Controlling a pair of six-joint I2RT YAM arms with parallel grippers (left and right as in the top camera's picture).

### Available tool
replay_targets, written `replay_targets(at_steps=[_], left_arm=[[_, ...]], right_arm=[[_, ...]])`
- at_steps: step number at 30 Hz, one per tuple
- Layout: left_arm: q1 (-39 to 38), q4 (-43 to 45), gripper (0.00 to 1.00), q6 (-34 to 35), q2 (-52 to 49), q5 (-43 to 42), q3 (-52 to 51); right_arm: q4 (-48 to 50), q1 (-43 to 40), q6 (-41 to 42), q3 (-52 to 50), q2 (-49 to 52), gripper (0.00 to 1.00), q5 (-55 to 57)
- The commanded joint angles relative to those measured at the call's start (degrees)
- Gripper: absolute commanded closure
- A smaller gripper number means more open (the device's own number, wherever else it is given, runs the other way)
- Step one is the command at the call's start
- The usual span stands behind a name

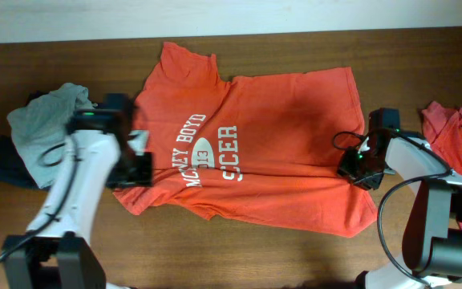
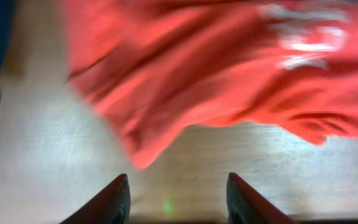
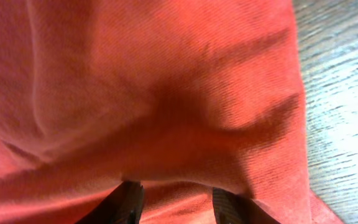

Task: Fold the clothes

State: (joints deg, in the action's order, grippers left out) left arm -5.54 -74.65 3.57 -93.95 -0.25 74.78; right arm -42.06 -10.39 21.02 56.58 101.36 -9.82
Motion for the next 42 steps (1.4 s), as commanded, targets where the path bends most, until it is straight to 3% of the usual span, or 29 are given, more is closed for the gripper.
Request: replay_targets(at_steps=[1, 3, 9, 13, 20, 29, 33, 38, 42], left_arm=[[-12.8, 4.1, 0.52, -8.4, 1.0, -1.8, -1.0], [-19.5, 7.1, 0.52, -9.7, 1.0, -0.4, -3.1], [-30.1, 14.6, 0.44, -10.5, 1.0, -0.7, -10.0], [-34.4, 17.3, 0.43, -11.0, 0.1, -0.4, -13.6], [-34.7, 20.4, 0.44, -11.0, -7.7, -0.3, -14.2], [-34.7, 17.8, 0.87, -9.2, -12.4, 3.5, -13.7], [-34.7, 10.0, 0.96, -7.7, -12.4, 4.6, -8.7], [-34.7, -5.2, 0.97, -7.0, -12.4, 4.5, 3.6], [-34.7, -2.0, 0.86, -6.8, -12.6, -0.5, 4.2]], right_arm=[[-1.8, -0.6, -3.5, 2.0, 0.6, 0.55, -0.3], [-4.9, -0.6, -3.6, 5.9, -2.8, 0.51, -3.1], [-14.1, -0.6, -3.6, 18.8, -8.6, 0.33, -4.1], [-16.3, -0.6, -3.6, 23.6, -8.7, 0.33, -4.2], [-17.6, -0.6, -3.6, 25.1, -8.7, 0.33, -4.1], [-18.1, -0.6, -3.6, 25.1, -8.7, 0.32, -3.8], [-18.8, -0.5, -3.6, 25.0, -8.7, 0.28, -2.3], [-20.6, -0.5, -3.6, 23.3, -7.7, 0.27, -0.9], [-19.0, -0.5, -3.6, 17.2, -7.0, 0.26, -0.9]])
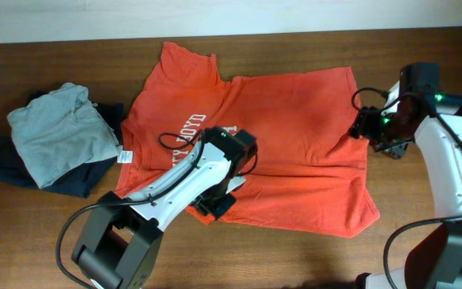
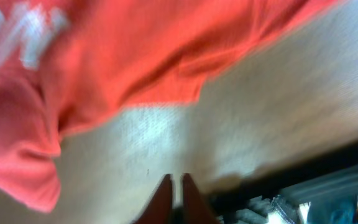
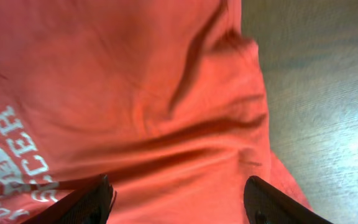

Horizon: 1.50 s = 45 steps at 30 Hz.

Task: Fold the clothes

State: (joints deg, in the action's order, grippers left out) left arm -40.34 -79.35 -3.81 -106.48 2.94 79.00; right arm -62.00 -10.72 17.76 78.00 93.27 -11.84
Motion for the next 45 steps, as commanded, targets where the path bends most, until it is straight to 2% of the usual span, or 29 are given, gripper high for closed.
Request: replay_targets(at_steps=[1, 3, 5, 9, 12, 17, 19, 20, 23, 28, 29, 30, 31, 33, 35, 40, 45], left_arm=[[0.0, 4.2, 0.83, 0.5, 0.0, -3.6, -0.8], [0.0, 8.2, 0.77, 0.8, 0.0, -3.2, -3.6], [0.0, 10.7, 0.66, 1.0, -0.2, -3.2, -6.6], [0.0, 14.3, 0.55, 1.9, -0.5, -3.2, -11.1], [0.0, 19.7, 0.5, 3.2, -0.5, -3.1, -15.5], [0.0, 25.6, 0.5, 3.4, -1.6, -2.1, -18.7], [0.1, 26.3, 0.56, 3.4, -1.7, -0.9, -18.8], [0.1, 26.4, 0.64, 3.5, -1.7, -0.1, -18.8], [0.5, 24.9, 0.99, 4.7, -1.7, 1.5, -17.9], [1.8, 14.1, 1.0, 6.2, -1.7, 1.4, -9.9], [1.8, 11.3, 1.0, 6.2, -1.7, 1.4, -7.3], [1.8, 9.4, 1.0, 6.1, -1.7, 1.4, -5.6], [1.8, 5.4, 1.0, 6.1, -1.7, 1.4, -1.7], [1.8, 1.9, 1.0, 5.9, -1.7, 1.4, 1.9], [1.8, -0.2, 1.0, 5.7, -1.7, 1.4, 3.6], [1.8, -6.9, 1.0, 5.5, -1.7, 1.4, 4.1], [1.8, -16.9, 1.0, 5.6, -1.7, 1.0, 4.1]], right_arm=[[1.6, -0.2, -0.3, -5.5, 1.1, 0.26, 1.0], [2.9, -0.2, -0.3, -7.6, 1.2, 0.24, 1.1], [3.0, -0.2, -0.4, -8.1, 1.2, 0.24, 1.1], [3.8, -0.2, -0.4, -8.1, 1.2, 0.24, 1.1], [3.9, -0.2, -0.4, -8.1, 1.2, 0.23, 1.1], [3.7, -0.2, -0.4, -8.1, 1.2, 0.23, 1.1], [3.7, -0.2, -0.4, -8.1, 1.2, 0.23, 1.1], [3.6, -0.2, -0.4, -8.1, 1.2, 0.24, 1.1], [2.3, -0.2, -0.4, -8.5, 1.2, 0.23, 1.1], [4.9, -0.2, -0.3, -13.8, 1.2, 0.24, 0.5], [6.3, -0.2, -0.3, -15.4, 1.2, 0.28, -0.2], [8.0, -0.2, -0.3, -17.3, 1.2, 0.37, -1.2], [11.1, -0.2, -0.3, -20.2, 1.2, 0.53, -3.1], [15.1, -0.2, 2.3, -24.1, 1.2, 0.69, -3.7], [17.8, -0.2, 4.1, -26.7, 1.3, 0.78, -4.1], [26.6, -0.2, 5.6, -32.5, 1.5, 0.86, -2.7], [27.3, -0.2, 7.0, -32.7, 2.0, 0.88, 2.0]])
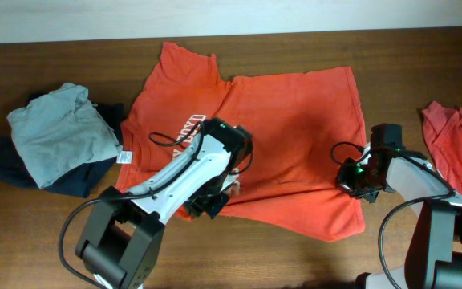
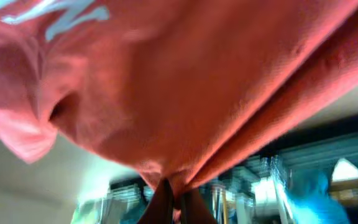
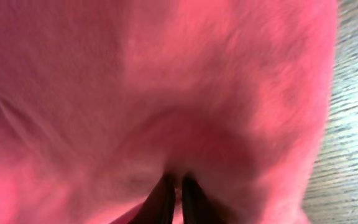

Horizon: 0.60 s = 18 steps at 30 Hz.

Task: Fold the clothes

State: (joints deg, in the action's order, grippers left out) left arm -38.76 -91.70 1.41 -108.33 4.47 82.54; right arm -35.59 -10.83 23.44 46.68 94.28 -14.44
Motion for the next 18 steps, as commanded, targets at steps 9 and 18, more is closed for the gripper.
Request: replay_targets(at_steps=[9, 18], left_arm=[[1.4, -5.1, 0.85, 2.5, 0.6, -13.8, 0.5], [1.2, -3.9, 0.44, 7.4, 0.6, -13.1, 0.5]], right_arm=[[0.5, -0.1, 1.3, -1.4, 1.0, 0.88, 5.2], [0.5, -0.1, 1.3, -1.4, 1.0, 0.72, 5.2]])
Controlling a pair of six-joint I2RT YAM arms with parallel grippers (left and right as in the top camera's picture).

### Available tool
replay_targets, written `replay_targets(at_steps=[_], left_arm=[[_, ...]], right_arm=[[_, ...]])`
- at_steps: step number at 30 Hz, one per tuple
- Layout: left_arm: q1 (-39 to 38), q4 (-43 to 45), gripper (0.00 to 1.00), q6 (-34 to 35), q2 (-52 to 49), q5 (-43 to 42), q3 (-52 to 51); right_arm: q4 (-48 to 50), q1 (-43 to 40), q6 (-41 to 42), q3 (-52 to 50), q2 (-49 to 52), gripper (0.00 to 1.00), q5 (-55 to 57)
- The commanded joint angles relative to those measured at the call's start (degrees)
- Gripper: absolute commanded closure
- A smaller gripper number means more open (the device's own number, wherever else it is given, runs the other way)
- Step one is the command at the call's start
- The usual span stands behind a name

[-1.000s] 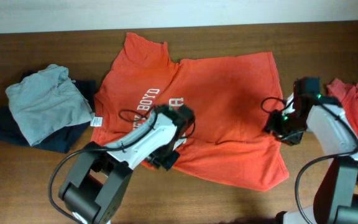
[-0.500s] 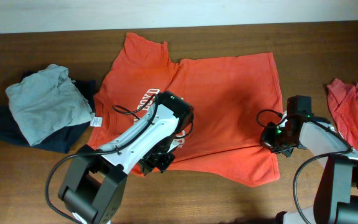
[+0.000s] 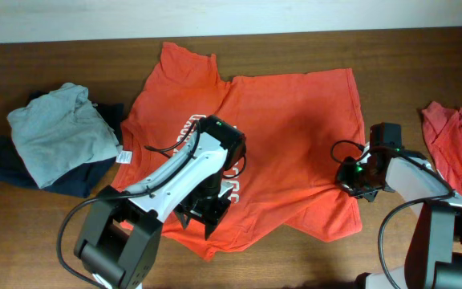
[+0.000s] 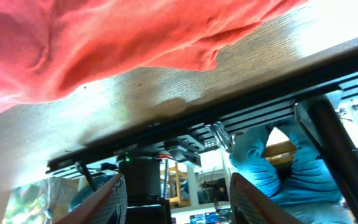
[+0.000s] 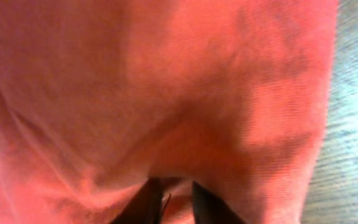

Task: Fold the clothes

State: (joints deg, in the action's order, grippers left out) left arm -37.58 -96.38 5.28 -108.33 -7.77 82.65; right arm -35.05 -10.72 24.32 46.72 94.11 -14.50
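An orange T-shirt [image 3: 295, 128] with white lettering lies spread on the wooden table [image 3: 423, 64]. My left gripper [image 3: 203, 215] is over its lower left part. In the left wrist view that gripper [image 4: 179, 199] stands wide open and empty, looking past the shirt's hem [image 4: 104, 43] and the table's front edge. My right gripper [image 3: 353, 181] is low on the shirt's right side. Its fingers [image 5: 171, 202] stand a little apart, with orange cloth [image 5: 166, 81] bunched in the gap.
A pile of grey and dark folded clothes [image 3: 54, 136] lies at the left. Another red garment [image 3: 455, 136] lies at the right edge. A white tag [image 3: 123, 156] shows beside the shirt's left sleeve. The table's front edge [image 4: 241, 68] is close to the left gripper.
My left gripper was shut on the shirt's lower hem and is now wide open. The lower left cloth now reaches nearer the front edge. My right fingers have parted slightly.
Both grippers were open, the left at the shirt's lower left, the right at its right side. Then the left was shut near the bottom hem, the right open at the upper right. Later both were shut on cloth; now the left has let go.
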Motion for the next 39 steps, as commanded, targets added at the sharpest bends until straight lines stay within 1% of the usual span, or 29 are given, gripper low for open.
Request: replay_targets(at_steps=[1, 4, 6, 7, 8, 9, 10, 11, 12, 13, 14, 15, 16, 17, 18, 21, 23, 24, 26, 28, 32, 35, 39], left_arm=[[-0.3, 1.6, 0.44, 3.5, 0.6, -0.9, 0.4], [-2.1, 5.8, 0.45, 3.5, 0.6, -0.7, -0.5], [-3.2, 9.6, 0.49, 4.5, 0.6, 1.0, -1.2], [-3.6, 11.5, 0.53, 7.3, 0.6, 3.9, -1.4], [-3.6, 12.9, 0.6, 10.1, 0.6, 7.3, -1.3], [-3.2, 14.0, 0.63, 13.2, 0.8, 11.8, -1.2], [-2.3, 14.3, 0.62, 16.1, 1.0, 16.5, -1.1], [-1.2, 14.2, 0.56, 18.3, 1.3, 20.3, -0.9], [1.3, 14.3, 0.46, 20.5, 2.0, 24.1, -0.8], [4.6, 15.6, 0.36, 20.9, 2.5, 25.0, -0.8], [8.0, 17.6, 0.33, 19.7, 2.6, 23.5, -0.9], [11.2, 20.7, 0.37, 15.4, 2.5, 19.8, -0.9], [15.0, 25.5, 0.5, 8.3, 2.3, 13.3, -1.2], [16.6, 28.0, 0.6, 5.1, 2.1, 10.1, -1.4], [20.1, 33.4, 0.71, 0.5, 1.4, 6.8, -1.5], [23.2, 41.4, 0.83, -4.4, 1.0, 6.9, -1.5], [23.9, 45.9, 0.92, -5.4, 0.5, 6.9, -1.5], [24.5, 48.5, 0.92, -5.4, -0.1, 6.9, -1.5], [25.0, 51.3, 0.92, -5.8, -2.6, 6.8, -1.5], [25.0, 53.1, 0.92, -6.3, -5.5, 6.9, -1.5], [25.2, 55.7, 0.93, -6.2, -11.3, 7.1, -1.5], [25.4, 56.3, 0.93, -6.2, -13.3, 7.1, -1.5], [26.2, 58.6, 0.94, -6.2, -15.5, 7.1, -1.5]], right_arm=[[0.0, -0.2, 0.4, -1.5, 1.2, 0.71, 5.3], [0.0, -0.2, 0.4, -1.5, 1.2, 0.69, 5.3], [0.0, -0.2, 0.4, -1.5, 1.2, 0.69, 5.3], [0.0, -0.2, 0.4, -1.5, 1.2, 0.68, 5.3], [0.0, -0.2, 0.4, -1.5, 1.2, 0.67, 5.3], [-0.1, -0.2, 0.3, -1.5, 1.2, 0.64, 5.3], [-0.1, -0.2, 0.1, -1.5, 1.2, 0.6, 5.2], [-0.2, -0.2, 0.0, -1.5, 1.2, 0.51, 4.9], [-0.2, -0.2, 0.0, -1.4, 1.2, 0.46, 4.6], [-0.3, -0.2, 0.0, -1.4, 1.2, 0.44, 4.3], [-0.3, -0.2, 0.0, -1.4, 1.2, 0.44, 4.1], [-0.3, -0.2, 0.0, -1.4, 1.2, 0.48, 3.7], [-0.3, -0.2, 0.0, -1.4, 1.2, 0.59, 3.5], [-0.4, -0.2, 0.0, -1.4, 1.2, 0.67, 3.5], [-0.4, -0.2, -3.2, -1.0, 0.6, 0.75, 2.6], [-0.8, -0.2, -9.0, 1.2, -1.9, 0.84, 1.2], [-1.4, -0.2, -9.3, 3.1, -3.8, 0.96, 1.0], [-0.9, -0.2, -9.3, 4.1, -4.6, 0.96, -0.7], [1.4, -0.2, -9.3, 4.7, -4.3, 0.96, -6.2], [3.8, -0.1, -9.3, 4.7, -3.4, 0.96, -9.2], [8.7, 1.1, -9.3, 4.7, 1.1, 0.96, -9.1], [11.5, 1.4, -9.3, 4.7, 4.5, 0.96, -9.1], [17.4, 1.4, -9.2, 4.7, 9.8, 0.96, -9.0]])
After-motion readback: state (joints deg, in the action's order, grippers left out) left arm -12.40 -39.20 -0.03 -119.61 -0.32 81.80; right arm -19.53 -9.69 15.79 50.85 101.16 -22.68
